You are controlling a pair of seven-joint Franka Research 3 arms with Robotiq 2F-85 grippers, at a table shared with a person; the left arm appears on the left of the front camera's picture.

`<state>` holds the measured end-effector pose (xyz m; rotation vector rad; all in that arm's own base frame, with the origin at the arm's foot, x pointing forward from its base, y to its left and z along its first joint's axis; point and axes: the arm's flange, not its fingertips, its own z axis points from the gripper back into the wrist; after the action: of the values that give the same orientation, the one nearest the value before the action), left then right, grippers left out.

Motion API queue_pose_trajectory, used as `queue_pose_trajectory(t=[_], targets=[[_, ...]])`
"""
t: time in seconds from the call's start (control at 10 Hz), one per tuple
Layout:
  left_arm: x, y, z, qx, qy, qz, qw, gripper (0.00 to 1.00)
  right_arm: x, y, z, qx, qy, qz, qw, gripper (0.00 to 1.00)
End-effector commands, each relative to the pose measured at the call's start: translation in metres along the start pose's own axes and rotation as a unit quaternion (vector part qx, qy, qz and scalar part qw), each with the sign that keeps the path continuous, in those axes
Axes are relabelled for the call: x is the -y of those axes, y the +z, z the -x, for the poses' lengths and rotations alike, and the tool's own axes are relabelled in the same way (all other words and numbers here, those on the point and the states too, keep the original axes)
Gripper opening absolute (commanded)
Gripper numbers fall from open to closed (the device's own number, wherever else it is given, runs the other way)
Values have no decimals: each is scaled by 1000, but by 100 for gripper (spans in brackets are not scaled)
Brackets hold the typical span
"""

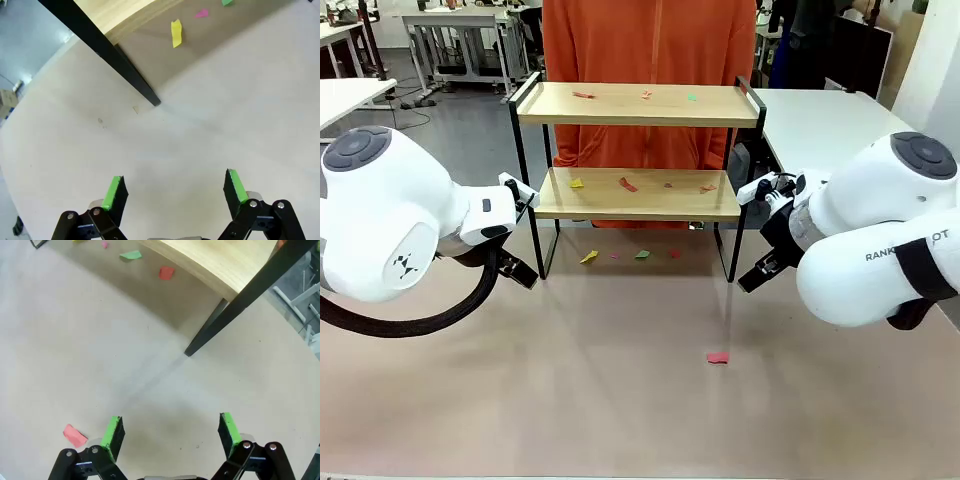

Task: Clean the shelf.
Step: Pick up the Duster handed by the human.

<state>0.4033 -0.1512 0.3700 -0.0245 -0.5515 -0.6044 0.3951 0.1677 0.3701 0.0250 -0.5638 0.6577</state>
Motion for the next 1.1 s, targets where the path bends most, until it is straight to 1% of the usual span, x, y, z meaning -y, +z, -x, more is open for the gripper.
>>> queue_pose_trajectory(t=[0.0,0.9,1.0], targets=[[0,0,0,0,0,0,1000,100,0,0,0,0,0,0,1000,100],[0,0,0,0,0,0,1000,100,0,0,0,0,0,0,1000,100],[-6,28,-6,22,-18,9,1000,100,9,11,-19,4,14,-19,1000,100]])
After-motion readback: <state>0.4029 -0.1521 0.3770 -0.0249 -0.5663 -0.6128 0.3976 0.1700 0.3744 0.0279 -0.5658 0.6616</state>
